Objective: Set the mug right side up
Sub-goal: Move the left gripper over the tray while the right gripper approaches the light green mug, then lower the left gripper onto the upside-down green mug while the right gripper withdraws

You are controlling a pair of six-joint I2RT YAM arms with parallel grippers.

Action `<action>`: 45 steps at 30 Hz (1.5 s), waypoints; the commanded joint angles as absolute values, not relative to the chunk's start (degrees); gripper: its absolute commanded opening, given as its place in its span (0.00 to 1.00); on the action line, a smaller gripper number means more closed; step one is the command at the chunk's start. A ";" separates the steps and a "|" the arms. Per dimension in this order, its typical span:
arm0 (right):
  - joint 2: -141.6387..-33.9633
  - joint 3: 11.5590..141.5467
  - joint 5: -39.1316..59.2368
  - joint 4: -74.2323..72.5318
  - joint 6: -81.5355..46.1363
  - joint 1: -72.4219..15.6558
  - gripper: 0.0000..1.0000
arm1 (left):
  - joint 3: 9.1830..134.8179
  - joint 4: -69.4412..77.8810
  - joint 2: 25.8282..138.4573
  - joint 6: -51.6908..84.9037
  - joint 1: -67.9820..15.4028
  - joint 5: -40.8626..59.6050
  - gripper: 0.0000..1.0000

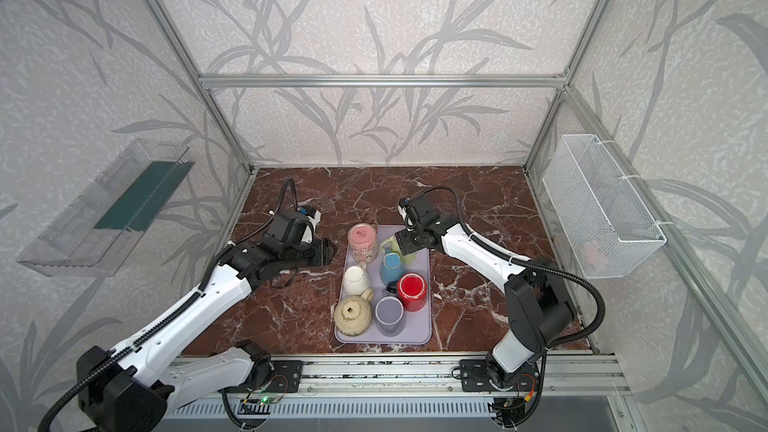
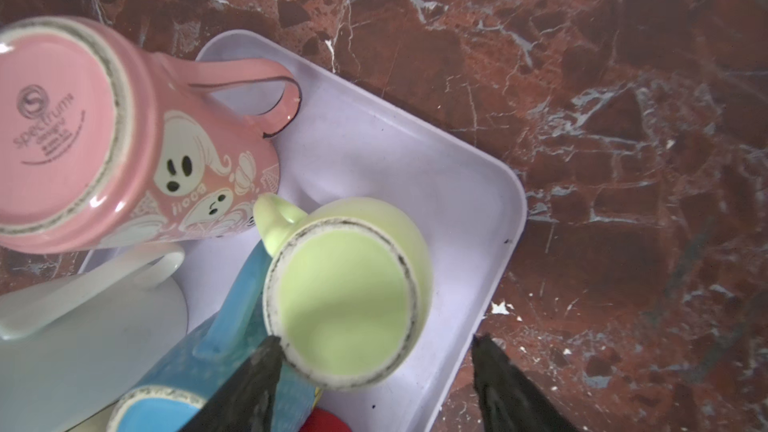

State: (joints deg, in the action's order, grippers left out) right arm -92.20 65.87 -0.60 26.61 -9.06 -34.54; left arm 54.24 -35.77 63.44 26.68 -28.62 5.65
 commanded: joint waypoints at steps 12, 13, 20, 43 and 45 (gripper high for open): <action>-94.67 63.13 -3.91 22.81 -12.07 -32.45 0.76 | 56.56 -38.48 64.39 23.73 -29.09 6.48 0.60; -94.95 62.92 -3.71 22.23 -12.28 -32.08 0.76 | 57.35 -39.18 64.84 23.21 -29.16 6.23 0.61; -95.16 60.75 -0.61 18.36 -13.75 -28.89 0.74 | 63.78 -42.18 68.64 19.49 -30.38 4.93 0.64; -61.17 30.50 7.05 -6.54 -27.90 -27.16 0.74 | 94.25 -57.17 93.81 -3.69 -36.23 14.30 0.65; -58.52 27.86 7.77 -9.26 -28.55 -26.72 0.74 | 99.20 -58.82 97.32 -6.19 -36.21 15.94 0.64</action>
State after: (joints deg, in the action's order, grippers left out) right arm -61.32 30.33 6.39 -3.79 -26.11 -27.38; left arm 94.06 -55.20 94.39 0.08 -36.01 12.53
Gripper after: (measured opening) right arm 0.737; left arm 0.646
